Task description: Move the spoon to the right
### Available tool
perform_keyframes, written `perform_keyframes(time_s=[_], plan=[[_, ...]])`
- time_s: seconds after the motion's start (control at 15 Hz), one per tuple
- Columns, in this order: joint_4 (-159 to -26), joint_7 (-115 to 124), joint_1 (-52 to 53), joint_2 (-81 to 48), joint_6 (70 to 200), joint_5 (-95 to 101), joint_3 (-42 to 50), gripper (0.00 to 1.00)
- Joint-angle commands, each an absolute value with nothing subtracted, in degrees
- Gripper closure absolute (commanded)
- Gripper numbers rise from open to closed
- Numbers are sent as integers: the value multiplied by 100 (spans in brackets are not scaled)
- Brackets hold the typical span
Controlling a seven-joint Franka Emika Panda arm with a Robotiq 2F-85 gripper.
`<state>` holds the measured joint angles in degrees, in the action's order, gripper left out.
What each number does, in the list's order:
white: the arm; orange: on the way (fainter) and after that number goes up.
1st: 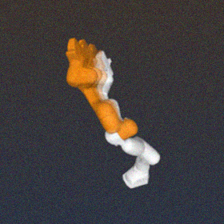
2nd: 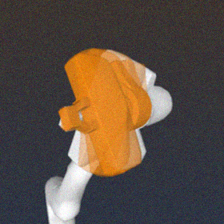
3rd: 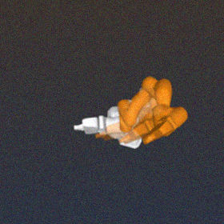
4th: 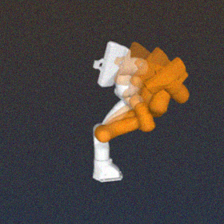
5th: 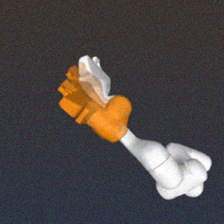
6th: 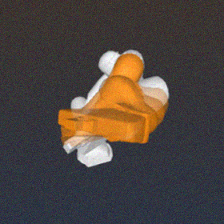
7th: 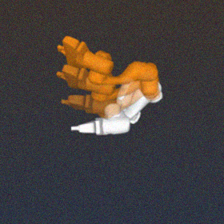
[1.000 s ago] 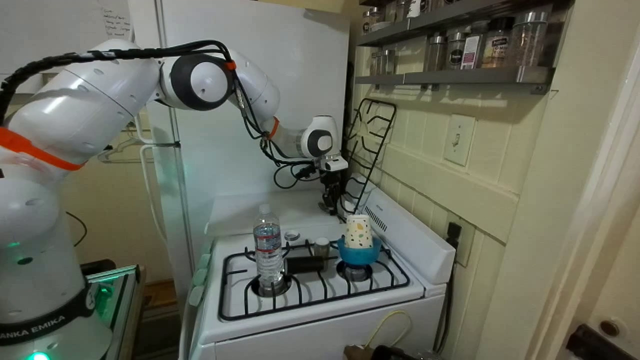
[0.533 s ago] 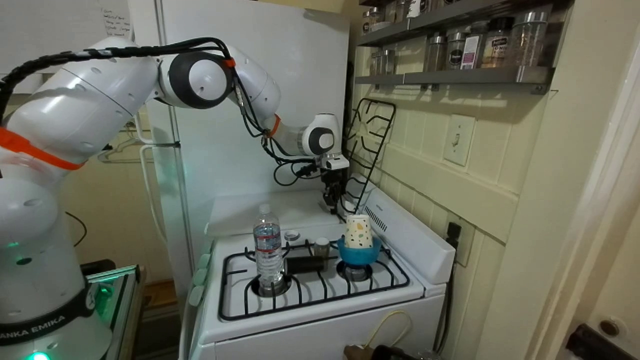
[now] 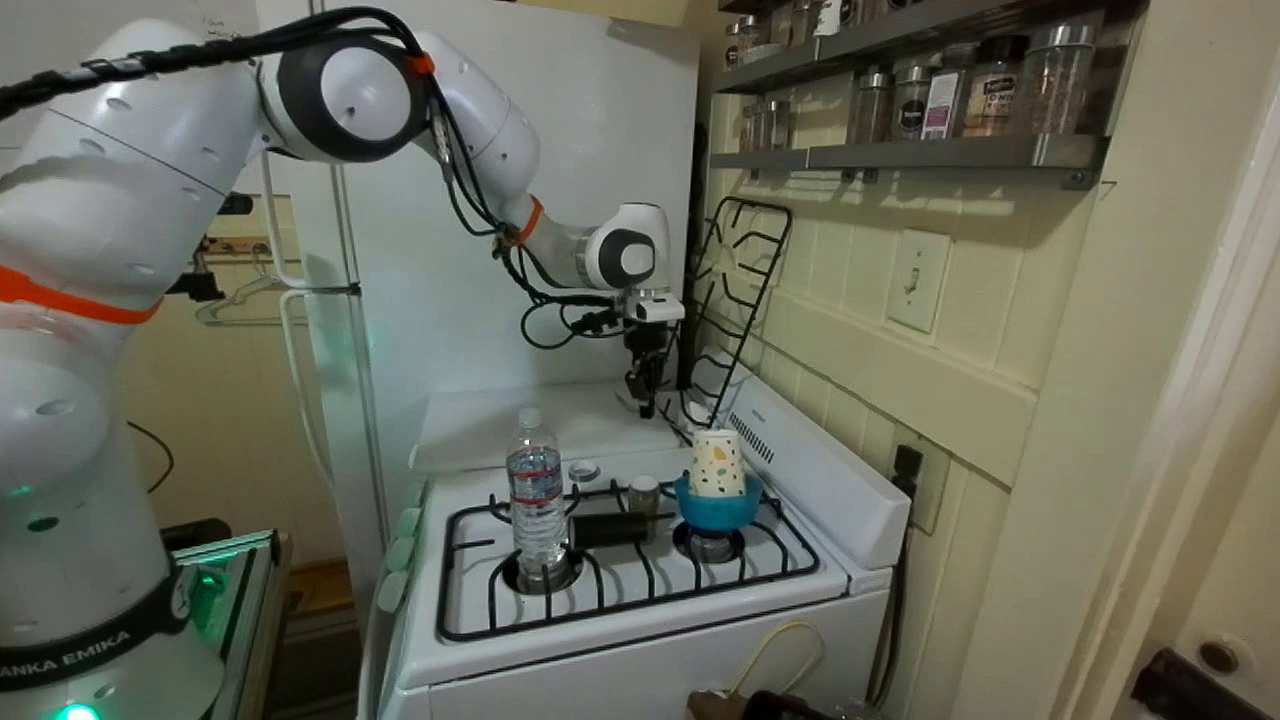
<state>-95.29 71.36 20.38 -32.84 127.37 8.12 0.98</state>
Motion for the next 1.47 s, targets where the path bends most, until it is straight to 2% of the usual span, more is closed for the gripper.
perform_keyframes(time_s=[0.0,0.53,1.0,1.4], plan=[[-10862,7022,1723,-2256,12886,577,-17,98],[-12361,5256,863,-840,13799,-824,-379,98],[-13026,2201,572,107,13611,-2410,-523,98],[-13507,1283,481,851,13643,-3193,-322,98]])
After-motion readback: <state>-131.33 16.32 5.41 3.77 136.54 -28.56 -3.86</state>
